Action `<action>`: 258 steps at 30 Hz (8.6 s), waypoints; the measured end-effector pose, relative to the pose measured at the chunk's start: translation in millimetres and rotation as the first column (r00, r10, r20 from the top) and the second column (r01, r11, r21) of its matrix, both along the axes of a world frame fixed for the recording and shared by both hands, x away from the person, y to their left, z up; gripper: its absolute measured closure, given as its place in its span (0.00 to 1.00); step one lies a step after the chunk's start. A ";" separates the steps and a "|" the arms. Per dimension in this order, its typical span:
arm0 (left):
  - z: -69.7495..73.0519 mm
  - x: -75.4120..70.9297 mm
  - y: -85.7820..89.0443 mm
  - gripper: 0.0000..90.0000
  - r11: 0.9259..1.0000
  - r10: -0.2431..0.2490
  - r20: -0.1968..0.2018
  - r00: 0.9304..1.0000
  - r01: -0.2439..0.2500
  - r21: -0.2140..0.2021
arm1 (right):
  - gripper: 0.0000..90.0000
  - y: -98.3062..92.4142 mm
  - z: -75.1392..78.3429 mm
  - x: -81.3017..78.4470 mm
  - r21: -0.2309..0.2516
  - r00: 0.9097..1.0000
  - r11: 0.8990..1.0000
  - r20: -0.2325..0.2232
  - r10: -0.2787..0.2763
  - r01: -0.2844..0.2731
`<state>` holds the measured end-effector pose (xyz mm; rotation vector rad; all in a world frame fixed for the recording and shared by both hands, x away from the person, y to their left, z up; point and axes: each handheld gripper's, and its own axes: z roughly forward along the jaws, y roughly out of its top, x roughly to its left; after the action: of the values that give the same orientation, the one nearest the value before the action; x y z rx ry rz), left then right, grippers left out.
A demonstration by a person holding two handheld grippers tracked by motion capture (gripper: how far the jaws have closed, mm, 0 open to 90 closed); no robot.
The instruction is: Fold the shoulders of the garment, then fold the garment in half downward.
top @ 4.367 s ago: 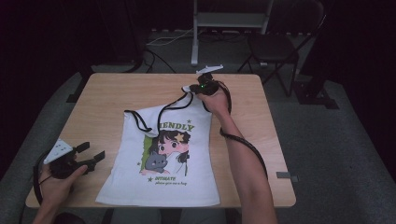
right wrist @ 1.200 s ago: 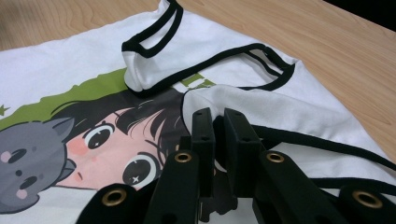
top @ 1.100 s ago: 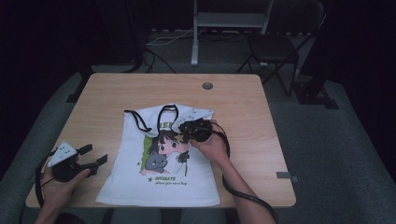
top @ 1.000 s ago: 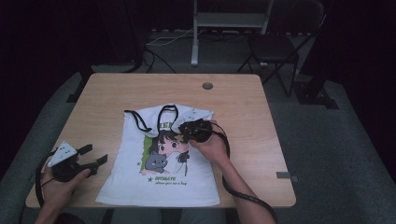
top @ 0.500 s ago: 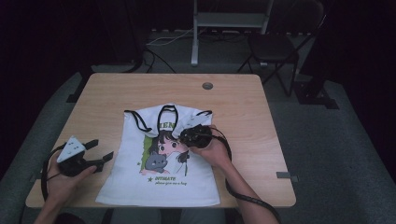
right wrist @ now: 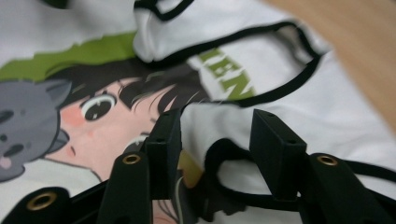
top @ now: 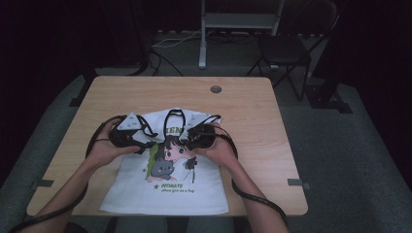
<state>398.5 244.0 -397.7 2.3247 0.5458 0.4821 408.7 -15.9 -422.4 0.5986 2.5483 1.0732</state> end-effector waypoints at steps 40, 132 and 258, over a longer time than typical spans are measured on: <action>-3.4 -12.5 10.5 0.88 0.994 -0.079 -0.010 0.997 0.080 0.079 | 0.89 -5.7 1.4 -23.2 0.058 1.000 0.998 0.003 0.014 -0.014; -29.5 -24.1 108.1 0.23 0.840 0.406 -0.039 0.913 -0.390 -0.377 | 0.14 -108.4 -4.7 0.5 0.245 0.898 0.866 -0.184 -0.399 0.435; -24.7 90.5 87.1 0.90 0.787 0.387 -0.416 0.823 -0.530 -0.317 | 0.89 -98.3 -7.1 86.9 0.184 0.889 0.906 -0.340 -0.306 0.382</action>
<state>489.0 331.1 -422.4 1.8400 1.2798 0.1583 495.6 -114.2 -429.5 1.3272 2.4232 1.2507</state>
